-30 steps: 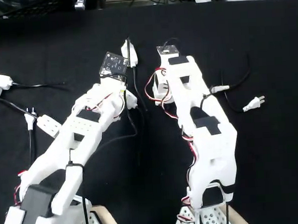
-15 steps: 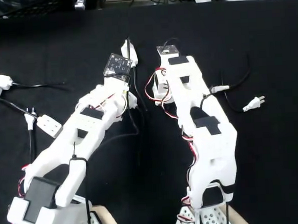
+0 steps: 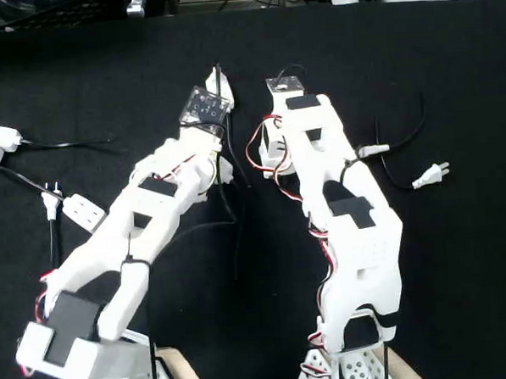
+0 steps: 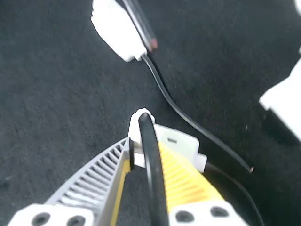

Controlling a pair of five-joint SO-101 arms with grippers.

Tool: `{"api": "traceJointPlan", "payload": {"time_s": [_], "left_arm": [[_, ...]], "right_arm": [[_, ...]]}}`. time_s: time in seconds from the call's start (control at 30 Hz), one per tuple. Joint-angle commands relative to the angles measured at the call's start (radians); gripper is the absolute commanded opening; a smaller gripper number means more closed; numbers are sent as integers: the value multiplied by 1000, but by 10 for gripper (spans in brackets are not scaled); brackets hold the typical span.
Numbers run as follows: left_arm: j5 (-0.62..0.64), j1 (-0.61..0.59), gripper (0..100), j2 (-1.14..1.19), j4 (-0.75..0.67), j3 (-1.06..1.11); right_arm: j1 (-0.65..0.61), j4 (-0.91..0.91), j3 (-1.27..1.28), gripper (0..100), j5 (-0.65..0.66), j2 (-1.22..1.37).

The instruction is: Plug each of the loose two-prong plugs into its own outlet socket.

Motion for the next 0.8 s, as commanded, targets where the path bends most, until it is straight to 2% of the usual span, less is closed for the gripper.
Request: {"api": "traceJointPlan", "payload": {"time_s": [0.0,0.1,0.3,0.57,0.77], "left_arm": [[-11,-12,30,58,18,-107],[-8,-13,30,106,83,-173],[-8,-31,30,104,92,-186],[-12,-31,30,-61,92,-94],[-21,-33,30,-77,91,-73]], "right_arm": [[20,-23,-33,31,-12,-4],[20,-23,-33,31,-12,-4],[20,-23,-33,31,-12,-4],[20,-23,-33,31,-15,-4],[20,-23,-35,31,-44,-4]]}}
